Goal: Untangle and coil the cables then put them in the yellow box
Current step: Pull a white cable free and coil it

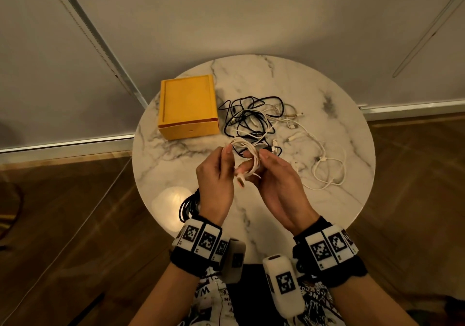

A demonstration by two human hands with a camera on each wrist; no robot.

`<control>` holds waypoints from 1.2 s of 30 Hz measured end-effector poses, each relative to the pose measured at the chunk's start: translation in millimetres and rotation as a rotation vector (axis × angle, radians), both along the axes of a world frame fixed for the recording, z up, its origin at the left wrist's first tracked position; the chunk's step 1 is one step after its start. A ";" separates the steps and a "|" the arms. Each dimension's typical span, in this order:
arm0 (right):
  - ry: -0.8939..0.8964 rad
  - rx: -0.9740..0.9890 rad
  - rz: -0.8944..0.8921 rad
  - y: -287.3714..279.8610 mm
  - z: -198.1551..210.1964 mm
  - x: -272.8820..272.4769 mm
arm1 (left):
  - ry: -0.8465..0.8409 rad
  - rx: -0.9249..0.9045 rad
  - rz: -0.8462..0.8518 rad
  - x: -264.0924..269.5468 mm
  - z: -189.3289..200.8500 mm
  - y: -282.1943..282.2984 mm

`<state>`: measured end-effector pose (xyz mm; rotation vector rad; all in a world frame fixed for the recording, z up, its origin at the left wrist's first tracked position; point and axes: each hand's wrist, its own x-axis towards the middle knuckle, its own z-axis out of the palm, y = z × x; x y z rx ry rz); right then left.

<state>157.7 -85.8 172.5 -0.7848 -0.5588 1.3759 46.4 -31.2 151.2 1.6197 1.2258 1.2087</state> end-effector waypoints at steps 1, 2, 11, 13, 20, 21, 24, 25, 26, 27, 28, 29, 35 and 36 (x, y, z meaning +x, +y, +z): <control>-0.011 0.010 0.040 0.4 2.1 0.8 | 0.020 0.018 -0.004 1.0 0.6 0.1; -0.045 0.006 0.064 1.3 3.1 0.3 | 0.038 0.035 -0.002 1.7 0.9 0.9; -0.401 -0.146 -0.268 16.4 -7.9 3.9 | -0.050 0.110 -0.024 19.9 14.0 4.8; -0.362 -0.182 -0.303 16.1 -8.4 8.2 | -0.055 0.110 -0.014 19.7 12.5 5.2; -0.216 -0.287 -0.211 13.3 -11.7 22.6 | -0.070 0.139 -0.086 15.1 12.3 13.0; -0.223 -0.272 -0.209 15.5 -8.6 24.2 | -0.054 0.161 -0.096 14.5 14.4 15.2; -0.297 -0.220 -0.193 23.5 2.1 29.5 | -0.036 0.193 -0.111 12.8 16.8 24.3; -0.349 -0.208 -0.184 26.3 4.7 31.3 | -0.044 0.191 -0.137 13.1 17.6 26.6; -0.413 -0.198 -0.174 29.0 7.2 32.9 | -0.054 0.184 -0.169 13.7 19.0 27.3; -0.484 -0.188 -0.166 31.6 8.3 34.2 | -0.074 0.166 -0.199 14.6 20.9 26.7; -0.555 -0.173 -0.160 33.7 9.0 35.1 | -0.105 0.135 -0.217 15.2 22.8 25.0; -0.618 -0.151 -0.160 35.9 9.7 35.6 | -0.148 0.092 -0.219 16.1 23.8 24.4; -0.665 -0.024 -0.131 37.3 18.3 36.2 | -0.111 0.071 -0.132 10.3 25.8 43.1; -0.644 -0.023 -0.104 36.4 19.2 36.3 | -0.063 0.106 -0.135 8.2 27.5 46.8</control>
